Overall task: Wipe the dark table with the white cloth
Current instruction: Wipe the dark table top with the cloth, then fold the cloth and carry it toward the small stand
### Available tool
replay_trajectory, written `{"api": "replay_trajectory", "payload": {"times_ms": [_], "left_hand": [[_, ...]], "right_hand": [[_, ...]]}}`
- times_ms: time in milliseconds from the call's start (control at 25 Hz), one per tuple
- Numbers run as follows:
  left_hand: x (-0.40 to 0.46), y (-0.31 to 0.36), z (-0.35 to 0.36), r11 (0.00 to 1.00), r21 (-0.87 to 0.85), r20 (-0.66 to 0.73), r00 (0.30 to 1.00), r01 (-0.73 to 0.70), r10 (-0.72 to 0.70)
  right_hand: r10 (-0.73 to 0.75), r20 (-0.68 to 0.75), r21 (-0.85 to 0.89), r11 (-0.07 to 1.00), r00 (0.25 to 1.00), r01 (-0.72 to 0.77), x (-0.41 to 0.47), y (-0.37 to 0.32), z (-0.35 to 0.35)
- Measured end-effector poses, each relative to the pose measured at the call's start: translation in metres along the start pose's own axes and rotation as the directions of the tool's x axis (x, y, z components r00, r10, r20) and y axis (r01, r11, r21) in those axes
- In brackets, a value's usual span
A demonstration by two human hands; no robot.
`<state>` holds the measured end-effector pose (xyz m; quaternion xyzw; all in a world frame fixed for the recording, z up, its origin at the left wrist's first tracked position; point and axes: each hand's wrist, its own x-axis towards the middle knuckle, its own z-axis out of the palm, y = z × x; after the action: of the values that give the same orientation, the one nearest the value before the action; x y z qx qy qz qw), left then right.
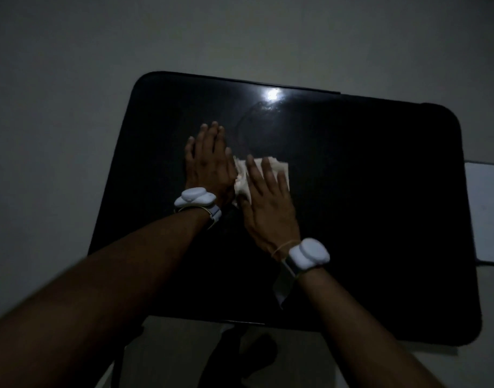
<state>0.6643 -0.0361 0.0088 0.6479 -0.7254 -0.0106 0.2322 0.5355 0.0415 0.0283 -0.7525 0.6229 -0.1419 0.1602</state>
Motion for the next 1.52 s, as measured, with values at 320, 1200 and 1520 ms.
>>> {"api": "replay_trajectory", "payload": {"times_ms": [320, 1200, 1520], "left_hand": [[0.002, 0.005, -0.001, 1.000, -0.006, 0.021, 1.000, 0.015, -0.015], [0.000, 0.018, -0.014, 0.982, -0.116, 0.128, 0.983, 0.147, -0.132], [0.052, 0.172, -0.066, -0.435, -0.362, 0.932, 0.321, 0.825, -0.167]], "right_hand": [[-0.041, 0.136, -0.122, 0.991, 0.990, 0.058, 0.134, 0.034, -0.019], [0.223, 0.077, 0.302, 0.924, 0.972, -0.236, 0.102, 0.024, -0.136], [0.596, 0.311, 0.619, 0.465, 0.741, -0.633, 0.058, 0.084, -0.231]]}}
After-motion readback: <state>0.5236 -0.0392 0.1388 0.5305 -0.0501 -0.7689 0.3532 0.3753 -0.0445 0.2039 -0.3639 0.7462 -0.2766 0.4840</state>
